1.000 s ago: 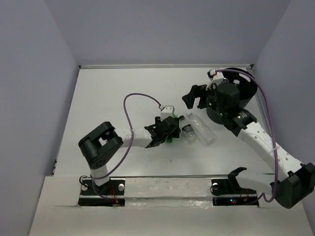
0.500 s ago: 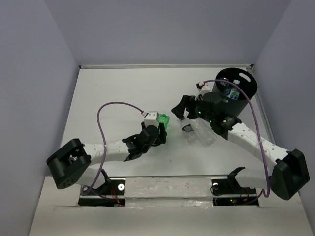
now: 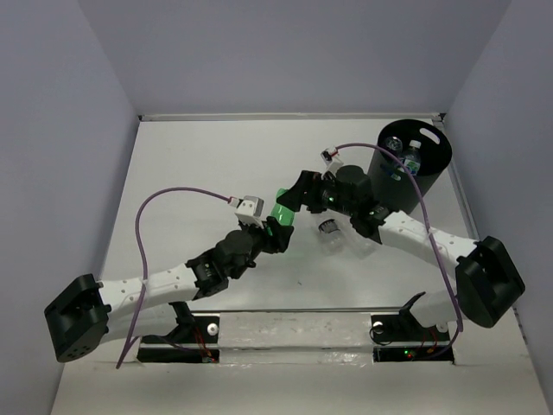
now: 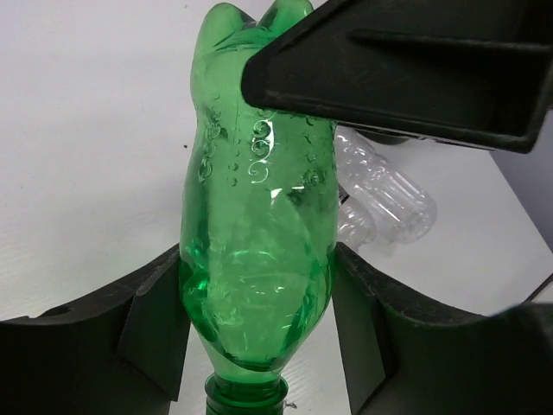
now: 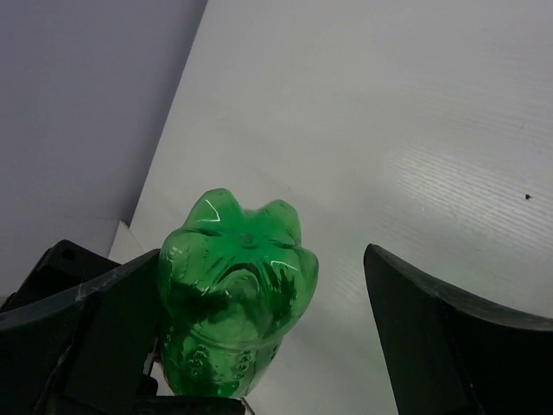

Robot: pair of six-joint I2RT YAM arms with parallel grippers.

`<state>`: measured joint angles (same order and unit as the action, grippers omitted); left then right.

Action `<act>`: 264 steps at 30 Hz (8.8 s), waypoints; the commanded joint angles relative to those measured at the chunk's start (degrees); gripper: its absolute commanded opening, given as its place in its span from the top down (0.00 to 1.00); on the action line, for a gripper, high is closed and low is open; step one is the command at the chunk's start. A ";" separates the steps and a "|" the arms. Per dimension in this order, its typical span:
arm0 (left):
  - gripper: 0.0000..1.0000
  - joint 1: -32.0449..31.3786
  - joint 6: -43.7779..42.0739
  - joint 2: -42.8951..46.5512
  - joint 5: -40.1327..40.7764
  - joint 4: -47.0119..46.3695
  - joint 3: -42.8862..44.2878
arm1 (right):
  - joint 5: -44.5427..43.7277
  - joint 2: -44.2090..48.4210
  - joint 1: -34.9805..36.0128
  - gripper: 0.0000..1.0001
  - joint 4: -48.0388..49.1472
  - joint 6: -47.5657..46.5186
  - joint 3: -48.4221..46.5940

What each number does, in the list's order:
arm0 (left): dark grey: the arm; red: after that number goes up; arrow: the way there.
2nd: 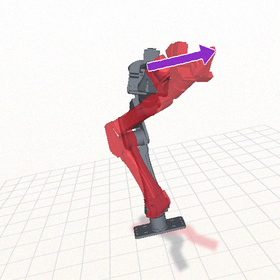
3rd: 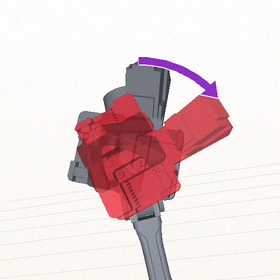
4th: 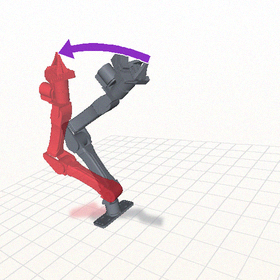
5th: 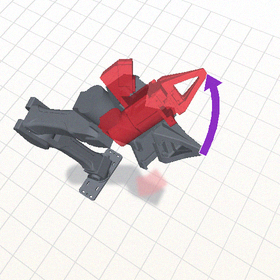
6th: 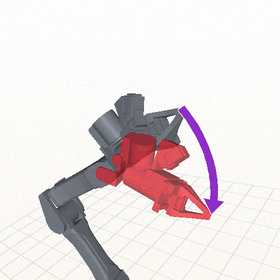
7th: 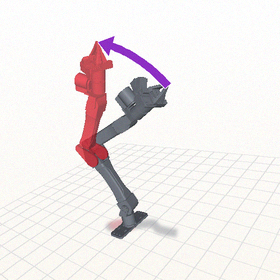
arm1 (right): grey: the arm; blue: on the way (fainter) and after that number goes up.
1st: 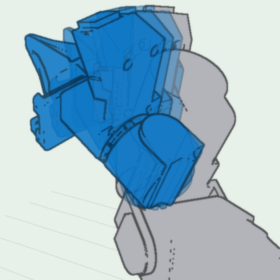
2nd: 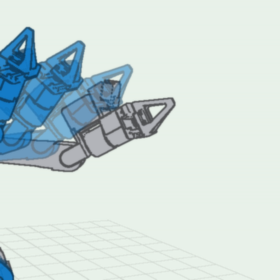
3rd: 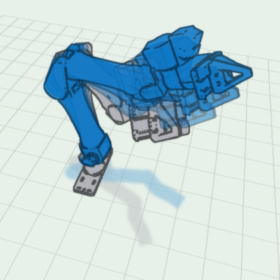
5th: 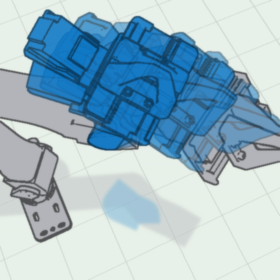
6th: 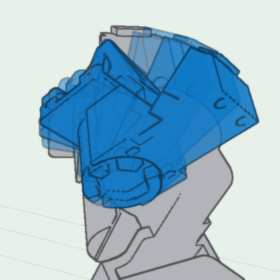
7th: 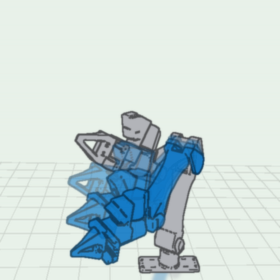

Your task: Put the plastic bottles in the bin

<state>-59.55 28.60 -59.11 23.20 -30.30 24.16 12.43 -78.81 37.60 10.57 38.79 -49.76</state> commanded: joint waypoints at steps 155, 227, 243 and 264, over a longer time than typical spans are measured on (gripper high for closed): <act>0.01 4.18 -12.08 34.06 5.54 41.03 22.42 | -48.28 1.55 -25.20 0.63 -15.06 -37.64 -35.41; 0.01 8.84 -12.96 31.52 2.99 39.97 21.10 | -40.81 -1.82 0.19 0.59 -22.71 -29.90 -19.31; 0.01 9.63 -12.96 32.66 0.27 39.18 20.93 | -42.67 7.36 -30.48 0.61 4.28 -39.05 -15.63; 0.01 10.59 -12.69 33.36 -1.84 38.39 20.57 | -35.45 9.90 -31.72 0.13 0.51 -22.88 -2.45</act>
<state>-49.74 16.71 -26.11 22.22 11.33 45.43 -24.95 -70.43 6.02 11.05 12.03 -51.57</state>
